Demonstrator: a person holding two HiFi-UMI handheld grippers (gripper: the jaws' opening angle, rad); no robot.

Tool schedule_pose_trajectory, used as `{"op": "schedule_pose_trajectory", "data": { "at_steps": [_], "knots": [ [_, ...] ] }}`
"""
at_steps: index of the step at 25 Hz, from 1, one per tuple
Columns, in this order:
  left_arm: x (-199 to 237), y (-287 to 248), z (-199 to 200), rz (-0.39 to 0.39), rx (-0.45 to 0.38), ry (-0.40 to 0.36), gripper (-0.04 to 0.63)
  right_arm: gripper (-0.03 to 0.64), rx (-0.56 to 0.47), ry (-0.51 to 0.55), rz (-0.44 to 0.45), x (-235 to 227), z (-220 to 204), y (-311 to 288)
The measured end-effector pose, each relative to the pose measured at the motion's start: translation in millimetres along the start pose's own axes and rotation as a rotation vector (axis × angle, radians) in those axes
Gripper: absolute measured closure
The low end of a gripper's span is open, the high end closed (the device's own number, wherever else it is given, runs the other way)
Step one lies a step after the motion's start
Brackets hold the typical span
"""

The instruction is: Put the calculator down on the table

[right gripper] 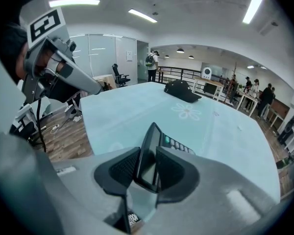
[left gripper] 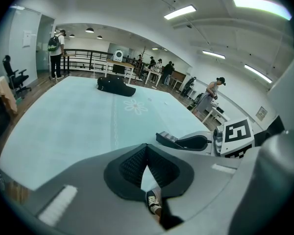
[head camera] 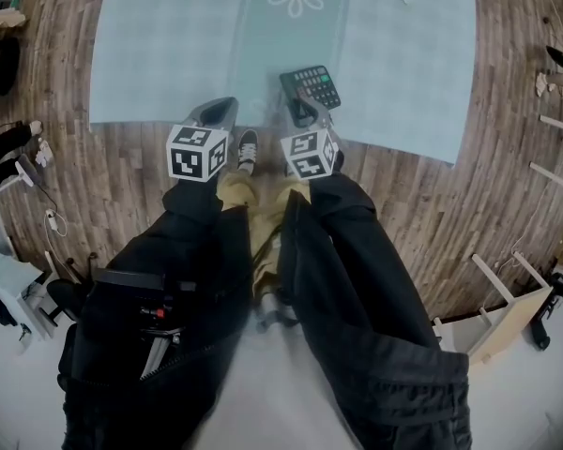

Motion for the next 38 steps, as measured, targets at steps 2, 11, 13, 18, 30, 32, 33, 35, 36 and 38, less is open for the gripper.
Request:
{"op": "schedule_pose_trajectory", "data": {
  "at_steps": [2,11,13,18,30,32,33,35,36,38],
  "knots": [
    [2,2,-3,0.002,0.003,0.004,0.594,0.517,0.003,0.003,0.004,1,-2,-2],
    [2,6,-11,0.002,0.012,0.011,0.594,0.505,0.023,0.004,0.031,8,-20,-7],
    [4,6,-12,0.004,0.013,0.012,0.594,0.503,0.031,-0.005,0.039,10,-23,-9],
    [6,9,-15,0.006,0.011,0.016,0.594,0.503,0.05,-0.072,0.039,11,-32,-12],
    [2,20,-12,-0.001,-0.009,0.006,0.594,0.503,0.081,-0.134,0.078,11,-32,-14],
    [0,23,-10,-0.002,-0.012,0.003,0.594,0.503,0.082,-0.138,0.088,11,-30,-14],
    [-1,24,-10,-0.002,-0.014,0.002,0.594,0.5,0.081,-0.141,0.098,11,-29,-13],
    [-1,25,-10,-0.003,-0.019,0.001,0.594,0.492,0.065,-0.153,0.121,12,-25,-11],
    [-1,25,-9,-0.004,-0.022,0.0,0.594,0.483,0.053,-0.155,0.131,12,-22,-9],
    [-3,25,-6,-0.008,-0.034,-0.004,0.594,0.479,0.029,-0.154,0.138,12,-15,-3]
  ]
}}
Point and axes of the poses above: the fingertips, and each gripper's own axes: y backward along the fingers, x to its left, z out of its top, the point moved 3 cm from there along y, backward along the fingers, and after that the axes turned 1 degree about x, right-handed, at the moved point
